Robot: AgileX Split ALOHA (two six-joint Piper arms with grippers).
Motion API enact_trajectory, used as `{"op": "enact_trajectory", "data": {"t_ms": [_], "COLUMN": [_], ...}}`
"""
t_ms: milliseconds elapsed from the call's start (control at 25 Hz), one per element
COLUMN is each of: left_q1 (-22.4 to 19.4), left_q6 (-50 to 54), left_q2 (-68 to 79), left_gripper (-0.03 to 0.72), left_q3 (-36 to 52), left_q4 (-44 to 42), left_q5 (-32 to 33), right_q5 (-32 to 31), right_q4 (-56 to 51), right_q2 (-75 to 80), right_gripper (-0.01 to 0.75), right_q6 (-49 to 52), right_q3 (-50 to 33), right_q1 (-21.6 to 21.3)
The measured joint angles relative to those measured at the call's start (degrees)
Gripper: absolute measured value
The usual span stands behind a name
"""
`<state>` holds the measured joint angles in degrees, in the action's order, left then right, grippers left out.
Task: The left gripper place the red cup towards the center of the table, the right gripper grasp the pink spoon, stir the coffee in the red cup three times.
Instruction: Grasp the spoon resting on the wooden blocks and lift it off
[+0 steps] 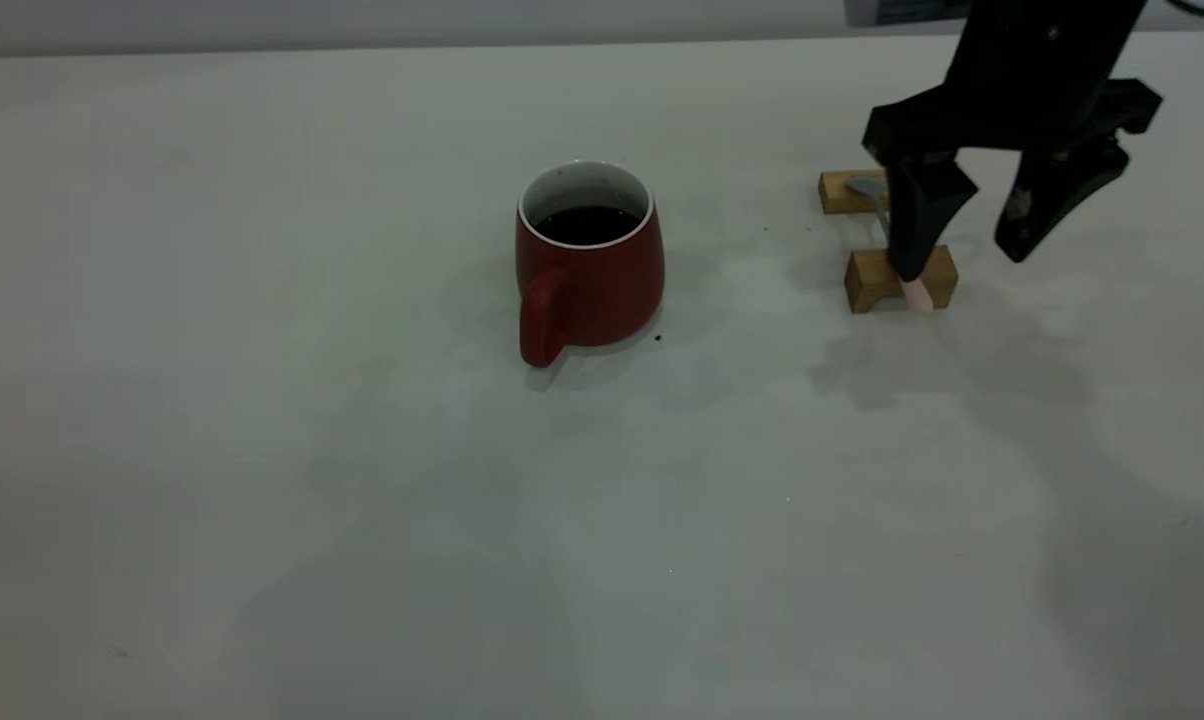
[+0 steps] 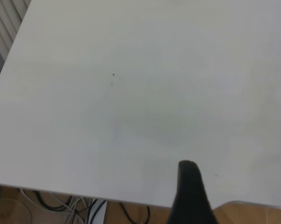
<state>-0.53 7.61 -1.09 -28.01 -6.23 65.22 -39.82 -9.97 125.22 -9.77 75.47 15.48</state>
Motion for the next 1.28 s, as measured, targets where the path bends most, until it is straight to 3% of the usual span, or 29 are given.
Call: {"op": "enact_trajectory", "data": {"t_ms": [560, 1280], "left_q1": [0.0, 0.0], "left_q6": [0.0, 0.0], "left_q2": [0.0, 0.0], "left_gripper": [0.594, 0.594], "left_q3": [0.0, 0.0], "left_q4": [0.0, 0.0], "left_q5": [0.0, 0.0], "right_q5": [8.4, 12.3], "right_q4": [0.5, 2.3], "right_q2": [5.3, 6.5], "right_gripper": [0.698, 0.687], "right_q6": [-0.4, -0.2], "right_q3": [0.1, 0.1], "right_q1": [0.6, -1.3]}}
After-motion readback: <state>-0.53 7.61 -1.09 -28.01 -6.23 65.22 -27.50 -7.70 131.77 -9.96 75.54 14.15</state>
